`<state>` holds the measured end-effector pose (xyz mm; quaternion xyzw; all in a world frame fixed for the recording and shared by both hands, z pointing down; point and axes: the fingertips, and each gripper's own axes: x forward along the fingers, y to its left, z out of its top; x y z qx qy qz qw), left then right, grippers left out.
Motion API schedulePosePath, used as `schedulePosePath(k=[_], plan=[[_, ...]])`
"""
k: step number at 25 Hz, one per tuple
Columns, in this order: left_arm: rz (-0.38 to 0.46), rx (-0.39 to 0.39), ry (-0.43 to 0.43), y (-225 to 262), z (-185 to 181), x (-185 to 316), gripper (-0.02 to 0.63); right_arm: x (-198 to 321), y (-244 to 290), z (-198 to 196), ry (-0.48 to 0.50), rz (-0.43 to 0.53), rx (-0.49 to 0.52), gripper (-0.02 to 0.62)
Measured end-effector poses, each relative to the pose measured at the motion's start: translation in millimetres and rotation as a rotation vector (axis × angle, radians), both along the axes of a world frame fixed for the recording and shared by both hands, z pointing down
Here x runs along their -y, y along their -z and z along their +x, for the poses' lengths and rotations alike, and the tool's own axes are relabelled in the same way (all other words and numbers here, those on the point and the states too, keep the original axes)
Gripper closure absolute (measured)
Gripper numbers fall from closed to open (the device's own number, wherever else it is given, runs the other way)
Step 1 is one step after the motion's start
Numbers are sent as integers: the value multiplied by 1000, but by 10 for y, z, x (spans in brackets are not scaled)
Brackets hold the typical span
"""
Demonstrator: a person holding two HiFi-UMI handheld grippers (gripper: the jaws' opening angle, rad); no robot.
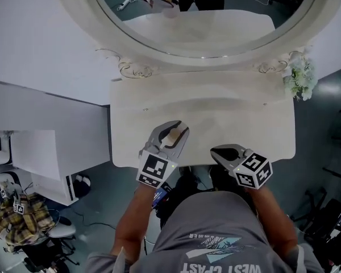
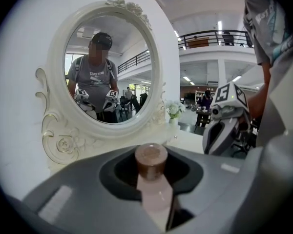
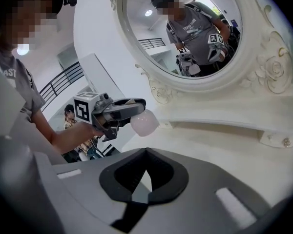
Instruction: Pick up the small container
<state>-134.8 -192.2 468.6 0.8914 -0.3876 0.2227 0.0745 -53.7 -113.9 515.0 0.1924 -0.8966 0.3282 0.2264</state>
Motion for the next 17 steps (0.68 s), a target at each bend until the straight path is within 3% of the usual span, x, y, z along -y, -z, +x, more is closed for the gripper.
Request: schedulePosePath(k=[17], plan=[[21,7,9,360,-344,-311,503,-76,381,-236,28,62,-8,597]])
